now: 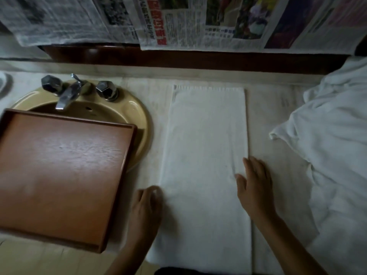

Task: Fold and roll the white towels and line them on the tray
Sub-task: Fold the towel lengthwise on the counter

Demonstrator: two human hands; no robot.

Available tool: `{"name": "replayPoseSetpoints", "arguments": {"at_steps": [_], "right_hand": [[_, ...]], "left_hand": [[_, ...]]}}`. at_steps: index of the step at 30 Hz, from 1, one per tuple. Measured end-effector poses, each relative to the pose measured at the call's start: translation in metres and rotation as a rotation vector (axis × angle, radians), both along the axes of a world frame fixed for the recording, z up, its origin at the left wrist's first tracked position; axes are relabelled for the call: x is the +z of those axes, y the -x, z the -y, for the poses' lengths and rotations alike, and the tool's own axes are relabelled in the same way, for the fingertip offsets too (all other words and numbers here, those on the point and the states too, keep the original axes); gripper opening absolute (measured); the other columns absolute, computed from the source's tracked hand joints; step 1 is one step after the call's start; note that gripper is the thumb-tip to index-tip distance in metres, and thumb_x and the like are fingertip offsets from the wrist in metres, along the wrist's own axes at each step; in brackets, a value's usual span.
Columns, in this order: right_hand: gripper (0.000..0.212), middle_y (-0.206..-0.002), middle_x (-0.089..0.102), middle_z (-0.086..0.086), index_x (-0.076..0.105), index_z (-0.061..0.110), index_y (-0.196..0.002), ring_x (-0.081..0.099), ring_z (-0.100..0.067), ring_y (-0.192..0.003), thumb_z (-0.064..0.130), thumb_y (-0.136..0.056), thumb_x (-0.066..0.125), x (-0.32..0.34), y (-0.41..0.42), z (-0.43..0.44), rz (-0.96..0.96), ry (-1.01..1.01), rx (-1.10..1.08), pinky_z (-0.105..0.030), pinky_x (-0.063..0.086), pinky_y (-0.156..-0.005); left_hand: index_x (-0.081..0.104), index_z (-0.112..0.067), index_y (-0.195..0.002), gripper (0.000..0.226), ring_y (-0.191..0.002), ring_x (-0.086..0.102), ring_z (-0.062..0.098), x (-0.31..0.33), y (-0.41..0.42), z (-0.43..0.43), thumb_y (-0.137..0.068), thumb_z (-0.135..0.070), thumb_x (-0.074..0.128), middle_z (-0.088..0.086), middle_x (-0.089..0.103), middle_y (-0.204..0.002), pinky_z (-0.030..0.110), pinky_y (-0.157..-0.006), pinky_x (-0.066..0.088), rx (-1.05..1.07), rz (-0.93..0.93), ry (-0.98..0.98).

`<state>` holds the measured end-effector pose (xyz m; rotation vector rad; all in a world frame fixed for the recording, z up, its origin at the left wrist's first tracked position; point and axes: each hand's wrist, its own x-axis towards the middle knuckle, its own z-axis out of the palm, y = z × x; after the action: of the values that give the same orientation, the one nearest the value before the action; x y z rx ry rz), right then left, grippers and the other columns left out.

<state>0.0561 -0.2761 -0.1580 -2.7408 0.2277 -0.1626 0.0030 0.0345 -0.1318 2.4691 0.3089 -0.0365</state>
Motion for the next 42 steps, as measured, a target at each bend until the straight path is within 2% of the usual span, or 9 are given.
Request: {"name": "replayPoseSetpoints", "arguments": {"at_steps": [5, 9, 16, 20, 23, 26, 30, 35, 42], "right_hand": [[0.044, -0.126, 0.062, -0.014, 0.067, 0.013, -0.126, 0.056, -0.04, -0.113, 0.029, -0.086, 0.063, 0.014, 0.103, -0.008, -0.067, 0.076, -0.014, -0.051, 0.048, -0.09], [0.056, -0.109, 0.064, -0.021, 0.067, 0.009, -0.121, 0.058, -0.044, -0.098, 0.023, -0.072, 0.09, 0.012, 0.165, -0.017, -0.244, 0.035, -0.156, -0.053, 0.053, -0.08], [0.025, -0.09, 0.066, -0.016, 0.064, 0.009, -0.093, 0.064, -0.037, -0.085, 0.031, -0.089, 0.075, 0.017, 0.204, -0.038, -0.289, -0.263, -0.338, -0.044, 0.051, -0.075], [0.028, -0.106, 0.071, -0.012, 0.067, 0.009, -0.114, 0.065, -0.031, -0.101, 0.032, -0.098, 0.067, 0.027, 0.194, -0.034, -0.336, -0.402, -0.381, -0.031, 0.039, -0.078], [0.034, -0.117, 0.071, -0.015, 0.067, 0.007, -0.124, 0.065, -0.032, -0.109, 0.031, -0.1, 0.063, 0.026, 0.194, -0.03, -0.338, -0.464, -0.352, -0.031, 0.041, -0.082], [0.036, -0.124, 0.069, -0.018, 0.067, 0.003, -0.128, 0.064, -0.034, -0.115, 0.026, -0.101, 0.063, 0.024, 0.194, -0.027, -0.327, -0.495, -0.39, -0.036, 0.046, -0.092], [0.031, -0.119, 0.071, -0.015, 0.065, 0.006, -0.124, 0.066, -0.032, -0.112, 0.02, -0.097, 0.068, 0.023, 0.193, -0.026, -0.292, -0.586, -0.431, -0.038, 0.049, -0.091], [0.029, -0.109, 0.072, -0.007, 0.061, 0.015, -0.118, 0.066, -0.03, -0.104, 0.019, -0.092, 0.073, 0.029, 0.188, -0.029, -0.262, -0.478, -0.433, -0.032, 0.045, -0.082], [0.04, -0.11, 0.061, -0.014, 0.057, 0.007, -0.117, 0.059, -0.034, -0.101, 0.021, -0.086, 0.079, 0.024, 0.183, -0.038, -0.217, -0.281, -0.326, -0.037, 0.047, -0.082]], "left_hand": [[0.067, -0.026, -0.097, 0.028, -0.077, 0.062, 0.023, 0.0, 0.075, -0.017, -0.079, -0.016, 0.086, -0.022, 0.053, -0.077, 0.028, -0.07, 0.043, -0.013, -0.104, 0.04], [0.064, -0.022, -0.088, 0.022, -0.08, 0.059, 0.026, -0.005, 0.1, -0.025, -0.079, -0.031, 0.081, -0.009, 0.058, -0.08, 0.031, -0.069, 0.039, -0.108, -0.158, -0.017], [0.052, -0.022, -0.074, 0.026, -0.068, 0.047, 0.014, 0.017, 0.098, -0.017, -0.094, -0.027, 0.068, -0.01, 0.049, -0.073, 0.027, -0.057, 0.028, -0.164, -0.244, -0.005], [0.057, -0.01, -0.088, 0.015, -0.062, 0.052, 0.012, 0.035, 0.101, -0.016, -0.098, -0.02, 0.063, -0.001, 0.058, -0.073, 0.015, -0.049, 0.037, -0.034, -0.264, 0.351], [0.058, -0.012, -0.089, 0.007, -0.066, 0.059, 0.027, 0.035, 0.104, -0.022, -0.096, -0.012, 0.062, 0.012, 0.063, -0.074, 0.033, -0.05, 0.043, 0.07, -0.398, 0.693], [0.068, -0.015, -0.092, 0.017, -0.075, 0.066, 0.032, 0.032, 0.112, -0.034, -0.091, 0.001, 0.064, 0.017, 0.074, -0.087, 0.036, -0.061, 0.051, -0.008, -0.524, 0.796], [0.075, -0.001, -0.105, 0.017, -0.087, 0.071, 0.031, 0.037, 0.117, -0.042, -0.093, 0.005, 0.064, 0.018, 0.076, -0.098, 0.03, -0.068, 0.058, -0.033, -0.512, 0.891], [0.067, -0.022, -0.095, 0.028, -0.082, 0.074, 0.027, 0.024, 0.117, -0.042, -0.077, -0.017, 0.088, 0.007, 0.077, -0.088, 0.046, -0.073, 0.062, 0.037, -0.429, 0.542], [0.064, -0.019, -0.1, 0.033, -0.075, 0.066, 0.007, 0.024, 0.126, -0.022, -0.078, -0.021, 0.088, -0.003, 0.069, -0.087, 0.015, -0.054, 0.046, 0.108, -0.263, 0.331]]}}
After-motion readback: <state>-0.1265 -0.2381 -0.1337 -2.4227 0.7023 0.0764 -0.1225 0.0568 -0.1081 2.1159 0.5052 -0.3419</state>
